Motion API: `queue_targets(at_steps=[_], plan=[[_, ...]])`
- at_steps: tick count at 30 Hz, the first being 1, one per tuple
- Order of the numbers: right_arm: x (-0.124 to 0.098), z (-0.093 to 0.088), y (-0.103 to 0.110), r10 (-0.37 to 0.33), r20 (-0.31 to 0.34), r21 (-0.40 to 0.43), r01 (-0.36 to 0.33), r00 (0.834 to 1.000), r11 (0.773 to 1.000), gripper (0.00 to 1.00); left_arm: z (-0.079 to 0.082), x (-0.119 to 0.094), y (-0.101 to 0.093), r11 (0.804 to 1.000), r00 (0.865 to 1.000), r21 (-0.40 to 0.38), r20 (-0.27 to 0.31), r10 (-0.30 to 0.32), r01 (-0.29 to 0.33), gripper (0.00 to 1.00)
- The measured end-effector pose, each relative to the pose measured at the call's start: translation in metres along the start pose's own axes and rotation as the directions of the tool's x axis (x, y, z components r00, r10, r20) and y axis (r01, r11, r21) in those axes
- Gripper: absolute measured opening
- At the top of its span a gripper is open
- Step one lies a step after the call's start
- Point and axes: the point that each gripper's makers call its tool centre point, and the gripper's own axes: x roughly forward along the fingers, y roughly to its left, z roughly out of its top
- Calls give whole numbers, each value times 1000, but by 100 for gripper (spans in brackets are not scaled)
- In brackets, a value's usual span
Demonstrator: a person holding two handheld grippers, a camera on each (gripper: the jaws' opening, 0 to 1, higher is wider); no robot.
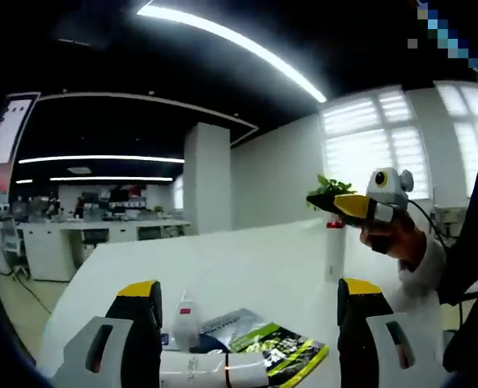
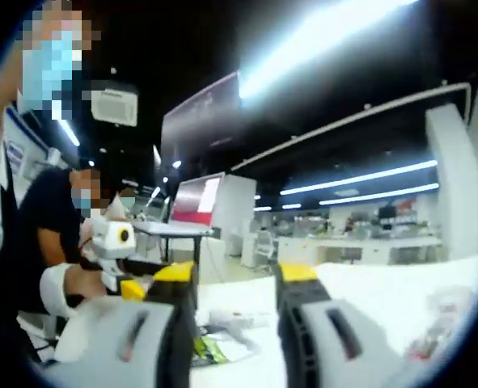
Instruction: Arrange the skincare products in the storage area until every visible bottle or jar stands upright without overlapping.
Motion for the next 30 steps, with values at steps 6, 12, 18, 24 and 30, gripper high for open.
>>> queue_targets(at_steps=[6,12,18,24,30], plan=[[13,-19,31,66,-43,23,-65,997,998,38,10,-23,15,993,991,-120,135,4,13,91],[21,-27,50,120,-53,-9,-120,991,993,38,14,-37,20,984,970,-175,241,14,29,91],[27,-47,54,138,-90,60,-133,986,989,36,-2,-35,26,992,982,-123,184,44,-21,86],[34,-70,63,156,-153,77,-146,976,986,33,-1,-35,21,996,982,-92,187,24,-7,85],[44,-82,80,184,-190,71,-173,964,982,32,-2,-40,25,992,979,-126,202,23,2,82]])
